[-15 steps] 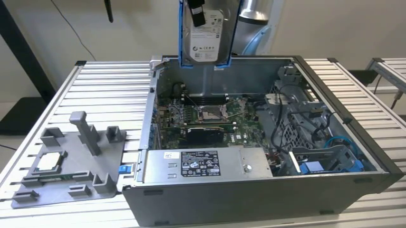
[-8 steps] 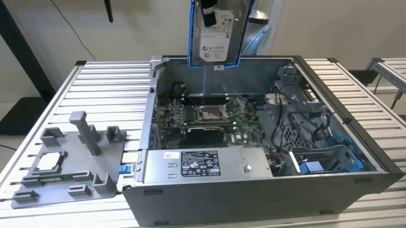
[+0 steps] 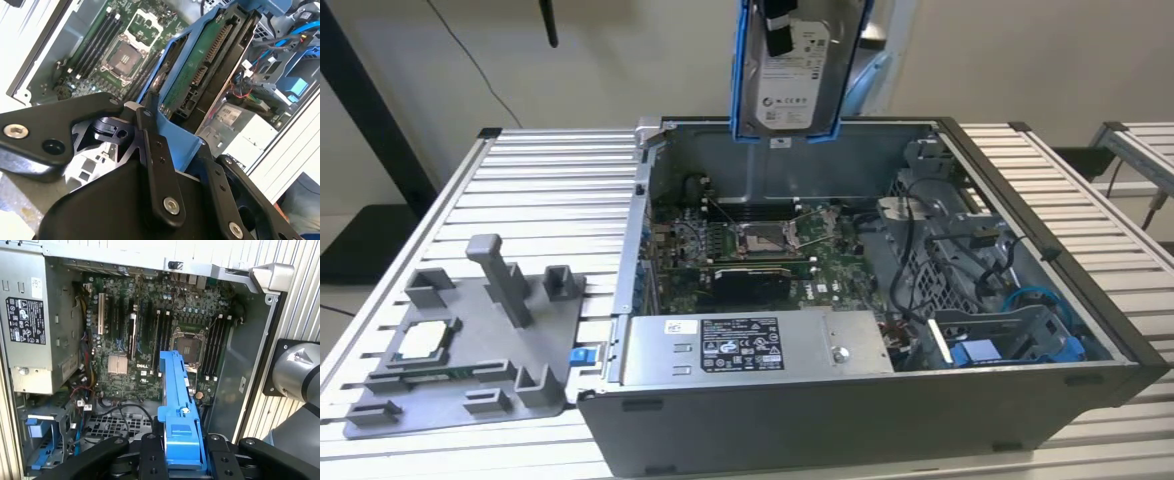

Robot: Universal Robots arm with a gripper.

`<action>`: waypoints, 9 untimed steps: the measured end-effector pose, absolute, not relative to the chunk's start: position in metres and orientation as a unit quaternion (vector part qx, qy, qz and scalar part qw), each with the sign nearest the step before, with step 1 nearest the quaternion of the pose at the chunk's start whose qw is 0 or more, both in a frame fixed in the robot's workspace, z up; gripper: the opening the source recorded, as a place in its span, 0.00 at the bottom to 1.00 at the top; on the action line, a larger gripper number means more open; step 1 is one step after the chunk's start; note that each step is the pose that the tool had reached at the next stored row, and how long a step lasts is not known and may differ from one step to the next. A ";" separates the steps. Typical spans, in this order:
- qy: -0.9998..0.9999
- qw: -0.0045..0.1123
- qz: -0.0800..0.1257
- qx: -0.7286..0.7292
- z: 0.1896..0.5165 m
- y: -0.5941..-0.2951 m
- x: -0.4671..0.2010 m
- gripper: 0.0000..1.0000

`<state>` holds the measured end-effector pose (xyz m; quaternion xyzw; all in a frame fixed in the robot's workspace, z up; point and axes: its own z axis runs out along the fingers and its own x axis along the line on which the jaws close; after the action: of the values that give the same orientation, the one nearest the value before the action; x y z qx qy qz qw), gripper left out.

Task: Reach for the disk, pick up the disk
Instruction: 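Pick up the disk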

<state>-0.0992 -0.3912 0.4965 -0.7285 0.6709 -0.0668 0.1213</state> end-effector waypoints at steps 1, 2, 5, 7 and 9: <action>0.671 0.121 -0.067 -0.729 0.497 -0.391 -0.098 0.00; 0.671 0.121 -0.067 -0.729 0.497 -0.391 -0.096 0.00; 0.671 0.121 -0.067 -0.729 0.497 -0.391 -0.092 0.00; 0.671 0.121 -0.067 -0.729 0.497 -0.391 -0.088 0.00; 0.671 0.121 -0.067 -0.729 0.496 -0.391 -0.085 0.00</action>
<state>-0.0850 -0.3912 0.4965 -0.7285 0.6709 -0.0667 0.1213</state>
